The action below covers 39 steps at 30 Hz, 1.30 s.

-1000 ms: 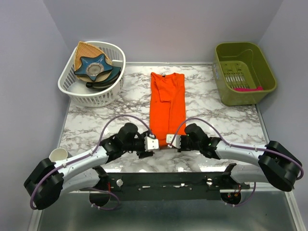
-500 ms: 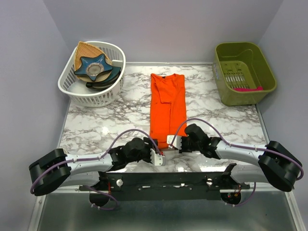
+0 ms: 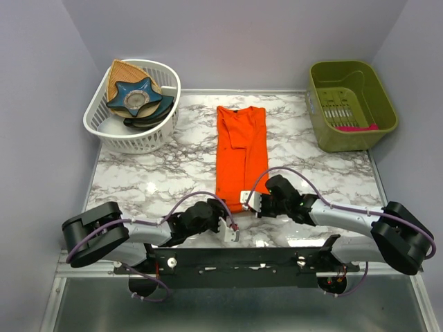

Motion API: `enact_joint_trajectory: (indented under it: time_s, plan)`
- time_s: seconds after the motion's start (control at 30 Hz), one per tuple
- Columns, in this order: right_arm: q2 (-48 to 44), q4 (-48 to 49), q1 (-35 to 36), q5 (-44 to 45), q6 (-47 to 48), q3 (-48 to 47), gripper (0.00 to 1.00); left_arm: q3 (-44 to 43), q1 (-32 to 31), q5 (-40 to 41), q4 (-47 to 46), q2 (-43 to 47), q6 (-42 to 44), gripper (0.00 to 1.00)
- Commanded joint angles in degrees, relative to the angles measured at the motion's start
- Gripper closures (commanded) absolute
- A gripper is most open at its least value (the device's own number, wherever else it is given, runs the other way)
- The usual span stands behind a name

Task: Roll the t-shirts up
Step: Roll the T-shirt to the center of the board.

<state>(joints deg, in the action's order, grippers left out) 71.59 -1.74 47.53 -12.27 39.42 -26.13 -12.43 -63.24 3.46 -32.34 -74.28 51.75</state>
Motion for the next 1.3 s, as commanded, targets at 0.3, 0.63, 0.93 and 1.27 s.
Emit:
enact_joint_trajectory:
  time_s: [0.3, 0.63, 0.93, 1.27]
  plan:
    - [1.2, -5.9, -0.9, -3.2, -1.6, -4.1, 0.94, -6.7, 1.9, -5.5, 18.0, 4.3, -2.1, 0.93]
    - [-3.4, -20.1, -6.3, -11.4, 3.3, -8.5, 0.95, -25.1, 18.5, -31.2, 55.5, 3.4, -5.2, 1.0]
    - [5.6, -40.9, -15.8, -24.8, 17.3, -21.6, 0.95, -38.9, 25.1, -43.3, 77.9, -6.7, 0.7, 1.0]
    - [26.6, -65.7, -21.5, -31.5, 30.7, -40.8, 0.95, -55.7, 31.9, -50.8, 95.4, -24.9, 7.8, 1.0]
